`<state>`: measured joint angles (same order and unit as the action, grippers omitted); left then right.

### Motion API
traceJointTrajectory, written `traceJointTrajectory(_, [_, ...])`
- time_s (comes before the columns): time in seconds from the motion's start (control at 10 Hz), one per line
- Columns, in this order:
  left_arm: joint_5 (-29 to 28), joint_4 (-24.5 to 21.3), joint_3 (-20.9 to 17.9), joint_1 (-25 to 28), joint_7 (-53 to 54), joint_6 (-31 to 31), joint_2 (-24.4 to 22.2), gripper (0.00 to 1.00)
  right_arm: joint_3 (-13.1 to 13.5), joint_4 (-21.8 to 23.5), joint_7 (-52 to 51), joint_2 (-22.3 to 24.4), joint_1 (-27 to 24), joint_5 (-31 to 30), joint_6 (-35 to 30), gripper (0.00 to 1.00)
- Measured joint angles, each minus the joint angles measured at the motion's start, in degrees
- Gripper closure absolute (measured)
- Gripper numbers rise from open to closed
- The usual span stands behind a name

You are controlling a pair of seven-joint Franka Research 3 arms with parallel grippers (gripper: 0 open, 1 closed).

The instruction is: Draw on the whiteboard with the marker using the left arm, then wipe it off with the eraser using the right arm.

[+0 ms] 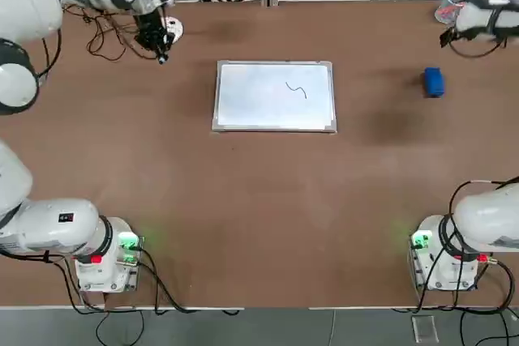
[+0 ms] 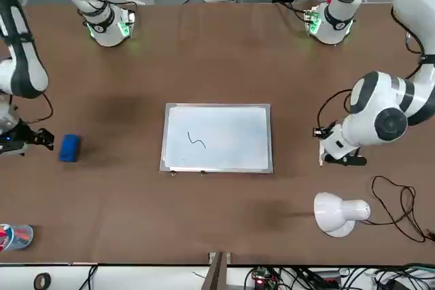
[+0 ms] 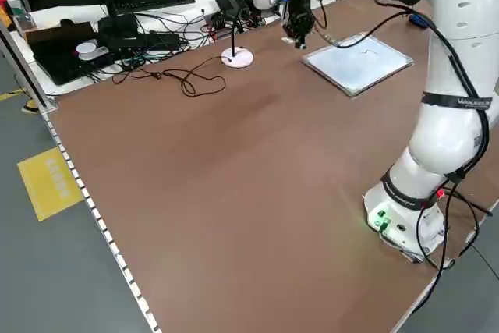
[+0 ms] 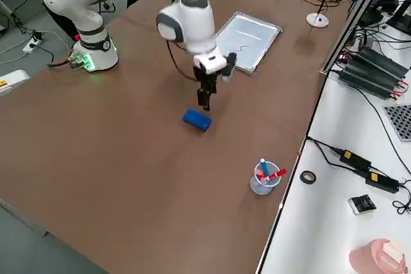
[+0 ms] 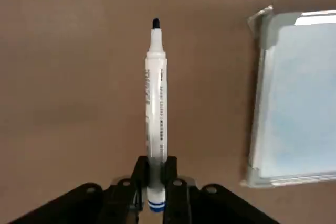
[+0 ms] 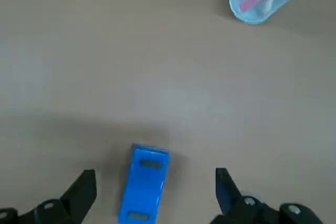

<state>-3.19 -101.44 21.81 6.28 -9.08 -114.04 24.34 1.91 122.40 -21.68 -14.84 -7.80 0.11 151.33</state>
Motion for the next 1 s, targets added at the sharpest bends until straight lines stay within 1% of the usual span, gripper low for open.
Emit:
traceJointTrajectory(0.3, [-1.8,-10.0,-0.2,4.2,7.5,-11.9,-1.4,0.82,-0.1,2.4,-0.6,-5.0,-0.5,0.0,6.9,0.0])
traceJointTrajectory(0.6, [-5.4,-17.7,-0.3,6.4,9.1,-22.5,-1.4,0.82,-0.1,4.1,-0.5,-7.5,-0.5,0.0,11.8,0.0])
traceJointTrajectory(0.8, [-6.2,-21.3,-0.3,7.0,8.9,-27.2,-1.3,0.82,-0.1,5.1,-0.5,-8.0,-0.7,0.0,12.8,0.0])
traceJointTrajectory(1.0, [-6.3,-23.3,-0.5,7.6,7.7,-29.4,-1.3,0.82,-0.1,6.3,-0.5,-8.0,-0.8,0.1,13.2,0.0])
